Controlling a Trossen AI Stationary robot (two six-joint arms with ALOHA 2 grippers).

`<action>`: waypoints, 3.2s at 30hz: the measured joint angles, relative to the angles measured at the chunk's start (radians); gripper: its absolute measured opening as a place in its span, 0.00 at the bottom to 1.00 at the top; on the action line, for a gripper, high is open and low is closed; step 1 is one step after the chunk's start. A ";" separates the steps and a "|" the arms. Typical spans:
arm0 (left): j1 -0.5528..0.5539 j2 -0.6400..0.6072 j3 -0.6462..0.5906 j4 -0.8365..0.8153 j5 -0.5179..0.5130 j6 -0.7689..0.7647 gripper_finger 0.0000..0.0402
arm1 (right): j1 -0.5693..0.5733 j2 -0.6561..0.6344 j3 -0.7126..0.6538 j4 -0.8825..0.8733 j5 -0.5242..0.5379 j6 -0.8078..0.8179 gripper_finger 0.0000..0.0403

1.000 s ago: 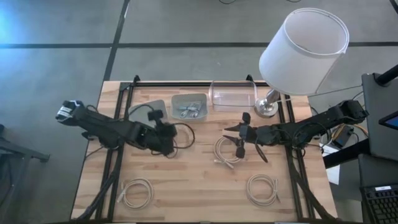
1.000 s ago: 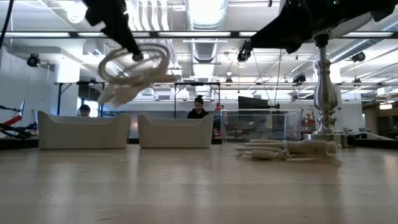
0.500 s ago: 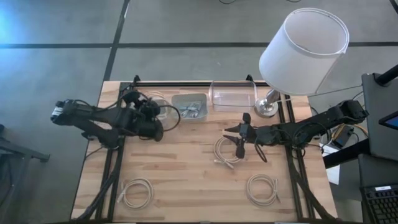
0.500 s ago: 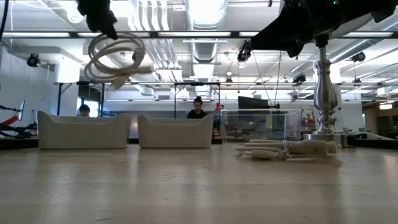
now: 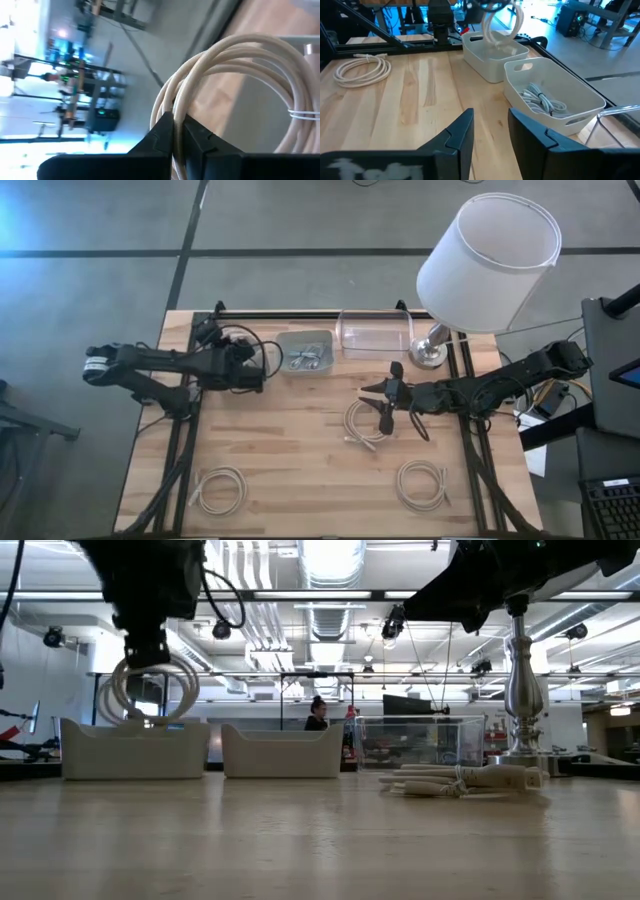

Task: Pick & Place USB Port
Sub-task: Put the light brown HDMI cable into the left gray bin

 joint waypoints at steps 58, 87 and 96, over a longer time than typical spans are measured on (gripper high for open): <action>0.067 -0.029 0.074 0.287 0.518 0.153 0.34 | 0.000 0.000 0.000 0.000 0.003 -0.115 0.33; -0.825 -0.029 -0.079 0.465 0.955 -0.038 0.34 | 0.000 0.000 0.000 0.007 0.003 -0.213 0.36; -0.867 -0.029 -0.255 0.755 0.992 -0.138 0.34 | -0.001 0.000 0.000 0.006 0.003 -0.213 0.34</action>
